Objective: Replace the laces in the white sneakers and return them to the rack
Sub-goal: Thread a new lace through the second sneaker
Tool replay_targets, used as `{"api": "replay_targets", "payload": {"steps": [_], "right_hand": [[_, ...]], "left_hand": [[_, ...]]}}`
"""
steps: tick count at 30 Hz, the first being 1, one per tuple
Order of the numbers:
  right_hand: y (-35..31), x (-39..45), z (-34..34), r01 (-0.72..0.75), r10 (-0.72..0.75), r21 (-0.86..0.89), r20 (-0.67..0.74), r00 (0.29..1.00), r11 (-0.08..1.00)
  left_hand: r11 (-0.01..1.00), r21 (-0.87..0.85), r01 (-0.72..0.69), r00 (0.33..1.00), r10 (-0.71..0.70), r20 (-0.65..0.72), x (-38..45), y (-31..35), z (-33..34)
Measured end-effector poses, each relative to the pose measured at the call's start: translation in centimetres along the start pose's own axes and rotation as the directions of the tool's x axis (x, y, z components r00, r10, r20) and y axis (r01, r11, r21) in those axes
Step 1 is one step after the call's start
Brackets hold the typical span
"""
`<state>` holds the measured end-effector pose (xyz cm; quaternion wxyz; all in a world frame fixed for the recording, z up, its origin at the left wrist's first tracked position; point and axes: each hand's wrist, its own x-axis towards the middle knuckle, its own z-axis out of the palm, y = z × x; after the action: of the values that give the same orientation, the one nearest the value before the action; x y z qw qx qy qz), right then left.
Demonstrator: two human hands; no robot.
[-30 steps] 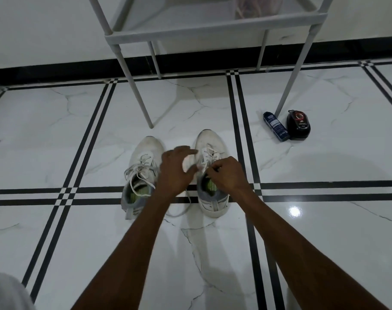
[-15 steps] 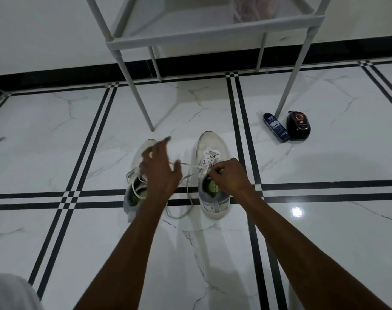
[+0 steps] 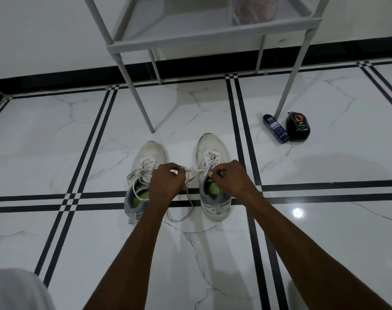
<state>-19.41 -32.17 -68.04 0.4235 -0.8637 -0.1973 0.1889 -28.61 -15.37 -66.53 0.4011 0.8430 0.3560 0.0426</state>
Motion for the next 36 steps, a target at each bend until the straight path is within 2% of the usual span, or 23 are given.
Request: {"api": "replay_targets", "payload": {"steps": [2, 7, 10, 12, 15, 18, 20, 23, 25, 26, 27, 28, 30, 31, 33, 36], "right_hand": [[-0.2, 0.1, -0.6, -0.027, 0.026, 0.044, 0.028, 0.999, 0.999], [-0.1, 0.3, -2.4, -0.128, 0.117, 0.14, 0.079, 0.99, 0.982], [0.4, 1.0, -3.0, -0.148, 0.147, 0.2, 0.02, 0.989, 0.969], [0.7, 1.1, -3.1, -0.141, 0.153, 0.224, -0.037, 0.987, 0.964], [0.4, 1.1, -3.1, -0.054, 0.077, 0.211, -0.102, 0.992, 0.976], [-1.5, 1.4, -2.7, 0.08, -0.065, 0.149, -0.102, 0.993, 0.986], [-3.3, 1.6, -1.6, 0.2, -0.196, 0.072, -0.056, 0.979, 0.977], [-5.6, 1.8, 0.1, 0.28, -0.275, -0.021, 0.124, 0.953, 0.96], [-5.9, 2.3, 0.2, 0.257, -0.242, -0.042, 0.229, 0.943, 0.965], [-5.6, 2.8, 0.1, 0.208, -0.196, -0.028, 0.232, 0.953, 0.978], [-5.3, 3.4, -0.3, 0.13, -0.126, -0.014, 0.18, 0.976, 0.991], [-4.6, 4.3, -0.6, 0.048, -0.047, -0.02, 0.067, 0.997, 0.999], [-3.4, 5.6, -1.2, -0.042, 0.03, -0.083, -0.142, 0.989, 0.996], [-3.4, 5.7, -1.4, -0.052, 0.043, -0.067, -0.133, 0.99, 0.996], [-4.5, 5.2, -1.2, 0.007, -0.007, -0.008, 0.09, 0.996, 1.0], [-7.0, 3.7, 0.0, 0.185, -0.169, 0.004, 0.421, 0.891, 0.983]], "left_hand": [[0.999, 0.024, -0.023, 0.997, 0.021, 0.068, 0.2, -0.1, 0.1], [0.945, 0.296, -0.138, 0.951, 0.043, 0.306, 1.1, -1.5, 1.4], [0.949, 0.272, -0.157, 0.896, 0.021, 0.444, 0.5, -0.9, 1.6], [0.936, 0.286, -0.206, 0.904, 0.07, 0.422, 0.7, -1.3, 1.8], [0.942, 0.302, -0.147, 0.954, 0.054, 0.294, 1.3, -1.7, 0.7], [0.998, 0.002, -0.069, 0.969, 0.067, 0.24, 1.4, -0.3, -1.4], [0.986, -0.129, -0.104, 0.972, 0.128, 0.199, 1.3, 1.0, -2.9], [0.973, -0.142, -0.183, 0.96, 0.207, 0.188, 1.2, 1.8, -4.6], [0.973, -0.154, -0.173, 0.962, 0.2, 0.185, 1.2, 1.7, -5.4], [0.973, -0.166, -0.161, 0.966, 0.19, 0.174, 1.2, 1.4, -5.8], [0.972, -0.181, -0.15, 0.97, 0.18, 0.163, 1.2, 1.2, -6.1], [0.97, -0.2, -0.141, 0.974, 0.172, 0.146, 1.1, 0.9, -6.4], [0.972, -0.195, -0.131, 0.978, 0.158, 0.133, 0.9, 0.3, -6.7], [0.977, -0.168, -0.134, 0.978, 0.158, 0.138, 0.8, 0.3, -6.6], [0.982, -0.108, -0.156, 0.975, 0.171, 0.145, 0.6, 0.5, -6.3], [0.981, -0.073, -0.18, 0.968, 0.19, 0.163, 0.6, 1.2, -5.7]]}}
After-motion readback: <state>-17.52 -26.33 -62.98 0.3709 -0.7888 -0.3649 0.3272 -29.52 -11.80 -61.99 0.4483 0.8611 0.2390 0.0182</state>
